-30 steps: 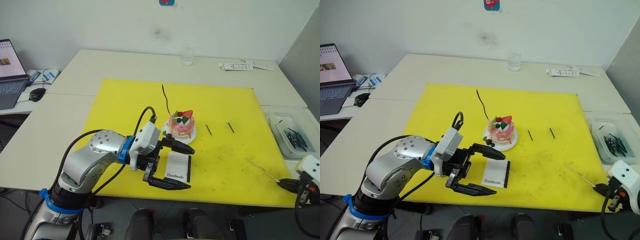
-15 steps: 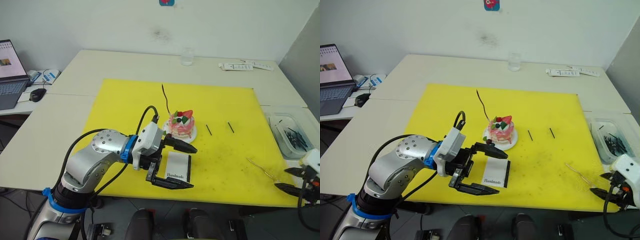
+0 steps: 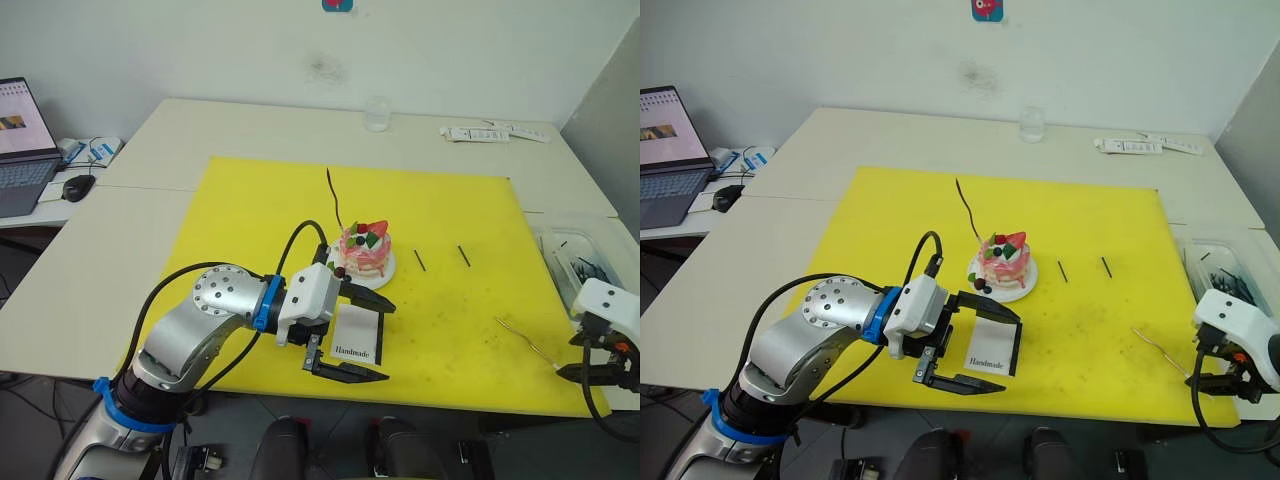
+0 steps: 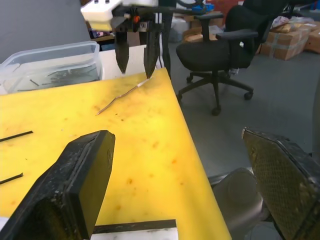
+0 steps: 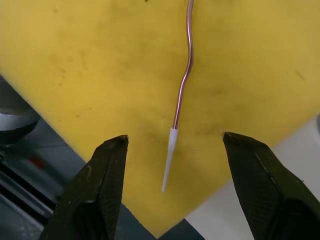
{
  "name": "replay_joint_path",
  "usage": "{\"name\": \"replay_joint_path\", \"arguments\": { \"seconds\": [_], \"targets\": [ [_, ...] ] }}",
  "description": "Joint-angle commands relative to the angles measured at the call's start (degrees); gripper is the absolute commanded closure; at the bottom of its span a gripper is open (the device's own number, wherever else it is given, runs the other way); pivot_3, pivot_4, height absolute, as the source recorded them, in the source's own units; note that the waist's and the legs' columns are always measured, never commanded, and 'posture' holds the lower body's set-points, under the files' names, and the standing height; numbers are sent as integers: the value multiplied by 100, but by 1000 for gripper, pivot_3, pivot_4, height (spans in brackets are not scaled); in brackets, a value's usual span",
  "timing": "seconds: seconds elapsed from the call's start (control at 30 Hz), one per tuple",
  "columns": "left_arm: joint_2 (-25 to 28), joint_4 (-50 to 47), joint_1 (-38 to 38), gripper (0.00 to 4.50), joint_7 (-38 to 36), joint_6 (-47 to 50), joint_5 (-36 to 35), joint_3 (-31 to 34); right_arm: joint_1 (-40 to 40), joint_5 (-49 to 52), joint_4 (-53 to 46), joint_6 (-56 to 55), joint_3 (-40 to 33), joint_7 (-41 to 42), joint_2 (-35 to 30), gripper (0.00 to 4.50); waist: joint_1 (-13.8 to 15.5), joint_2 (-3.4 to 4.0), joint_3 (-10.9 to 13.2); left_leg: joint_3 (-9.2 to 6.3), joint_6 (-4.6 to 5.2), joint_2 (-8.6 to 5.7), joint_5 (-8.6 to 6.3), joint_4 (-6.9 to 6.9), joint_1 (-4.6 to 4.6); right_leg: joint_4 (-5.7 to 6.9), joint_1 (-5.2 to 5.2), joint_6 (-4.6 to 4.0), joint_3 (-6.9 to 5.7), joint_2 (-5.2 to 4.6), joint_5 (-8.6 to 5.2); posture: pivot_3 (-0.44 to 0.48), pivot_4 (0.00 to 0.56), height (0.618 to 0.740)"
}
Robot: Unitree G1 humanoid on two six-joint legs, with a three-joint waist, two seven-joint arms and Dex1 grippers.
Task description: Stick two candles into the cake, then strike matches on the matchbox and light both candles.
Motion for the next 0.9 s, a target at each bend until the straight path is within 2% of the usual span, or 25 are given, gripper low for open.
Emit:
{"name": "replay_joint_path", "arguments": {
  "seconds": [0.03,0.27,0.43,0.6,0.7,0.9],
  "targets": [
    [-57,-224,41,0,130,-128,82,-44,-223,-159,144,-141,346,-73,-144,1377,-1,1,0,0,0,1,0,0,0,0,0,1,0,0,0,0,150,706],
    [-196,-262,212,0,229,-304,141,-147,-642,-271,399,-270,972,-159,-69,1377,-2,2,0,0,0,2,0,0,0,5,-3,7,-1,2,4,0,150,706],
    [-314,-408,286,0,194,-215,-161,-98,-791,-310,478,-308,1217,-151,-49,1377,-2,2,0,2,0,2,0,1,0,5,-4,9,0,1,5,0,150,706],
    [-246,-424,308,0,78,-335,-99,-155,-912,-312,540,-310,1389,-151,-31,1377,-2,4,-1,1,0,4,0,1,0,7,-5,10,0,3,6,0,150,706],
    [-251,-350,277,0,33,-380,-66,-157,-973,-313,527,-296,1449,-149,6,2225,-1,4,-1,2,0,4,0,1,1,7,-5,9,-2,3,5,0,150,706],
    [-236,-366,442,0,8,-555,64,-253,-1034,-285,521,-227,1438,-93,18,4414,-2,4,-1,6,0,3,0,1,1,7,-6,11,-1,3,7,0,150,706]
  ]
}}
